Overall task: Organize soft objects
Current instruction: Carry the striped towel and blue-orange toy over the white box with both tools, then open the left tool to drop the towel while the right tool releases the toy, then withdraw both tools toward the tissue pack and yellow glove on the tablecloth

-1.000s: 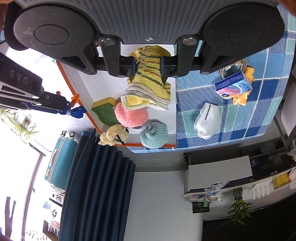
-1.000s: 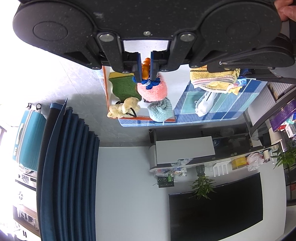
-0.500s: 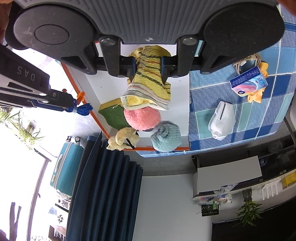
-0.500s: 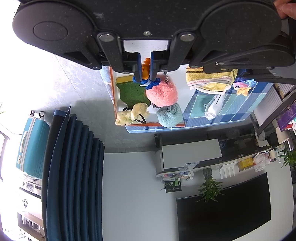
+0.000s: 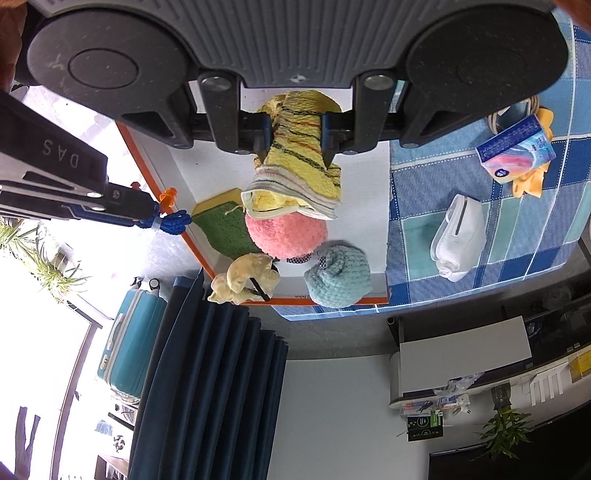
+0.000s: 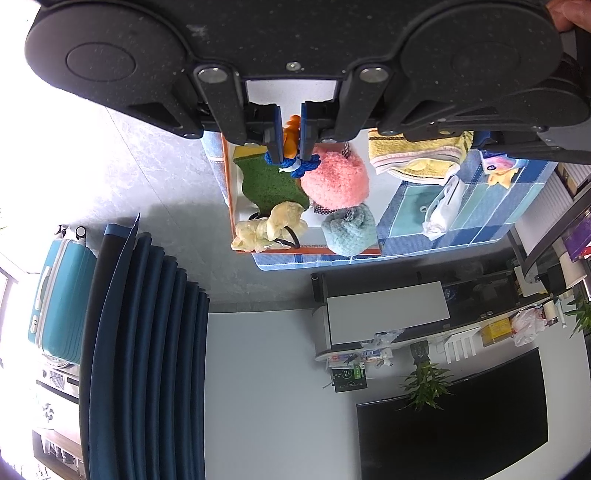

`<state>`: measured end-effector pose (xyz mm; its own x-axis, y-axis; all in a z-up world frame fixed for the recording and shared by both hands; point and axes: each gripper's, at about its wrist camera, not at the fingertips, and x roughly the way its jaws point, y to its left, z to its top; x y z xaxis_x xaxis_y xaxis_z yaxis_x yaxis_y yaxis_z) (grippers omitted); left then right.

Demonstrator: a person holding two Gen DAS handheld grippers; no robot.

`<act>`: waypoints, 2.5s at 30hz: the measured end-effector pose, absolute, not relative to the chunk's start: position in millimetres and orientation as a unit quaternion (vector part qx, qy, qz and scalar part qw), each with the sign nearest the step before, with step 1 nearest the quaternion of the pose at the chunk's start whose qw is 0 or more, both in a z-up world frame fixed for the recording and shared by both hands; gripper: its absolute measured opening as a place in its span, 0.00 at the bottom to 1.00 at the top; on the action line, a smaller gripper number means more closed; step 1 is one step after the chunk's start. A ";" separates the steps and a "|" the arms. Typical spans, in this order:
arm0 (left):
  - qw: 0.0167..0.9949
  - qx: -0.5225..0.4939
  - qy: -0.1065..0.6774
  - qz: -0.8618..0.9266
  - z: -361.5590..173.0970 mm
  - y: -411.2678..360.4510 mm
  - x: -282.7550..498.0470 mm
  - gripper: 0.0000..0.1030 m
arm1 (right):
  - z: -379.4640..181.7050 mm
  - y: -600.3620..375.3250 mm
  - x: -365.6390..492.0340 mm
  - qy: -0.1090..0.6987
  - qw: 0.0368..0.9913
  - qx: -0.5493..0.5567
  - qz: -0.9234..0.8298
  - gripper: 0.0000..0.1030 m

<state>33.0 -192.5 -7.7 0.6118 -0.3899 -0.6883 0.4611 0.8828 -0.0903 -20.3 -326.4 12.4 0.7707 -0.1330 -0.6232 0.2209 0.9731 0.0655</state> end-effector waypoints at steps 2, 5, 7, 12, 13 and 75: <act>0.896 0.049 0.374 -0.237 -9.0 -194.7 35.9 0.24 | 10.8 -328.8 -16.4 0.327 0.938 0.068 -0.096 0.11; 0.893 0.050 0.378 -0.237 -11.6 -197.3 39.9 0.24 | 8.3 -331.8 -11.4 0.330 0.937 0.068 -0.096 0.11; 0.893 0.051 0.380 -0.237 -12.6 -199.0 42.1 0.24 | 6.1 -333.3 -8.0 0.333 0.935 0.069 -0.098 0.11; 0.890 0.053 0.384 -0.239 -14.4 -204.4 47.4 0.24 | 1.8 -338.3 0.0 0.338 0.933 0.072 -0.099 0.11; 0.889 0.053 0.385 -0.240 -15.0 -205.0 48.8 0.24 | 1.3 -338.7 1.4 0.339 0.933 0.071 -0.099 0.11; 0.924 -0.004 0.366 -0.111 8.2 -76.0 44.3 0.88 | 11.4 -226.1 28.6 0.347 0.937 0.032 -0.010 0.55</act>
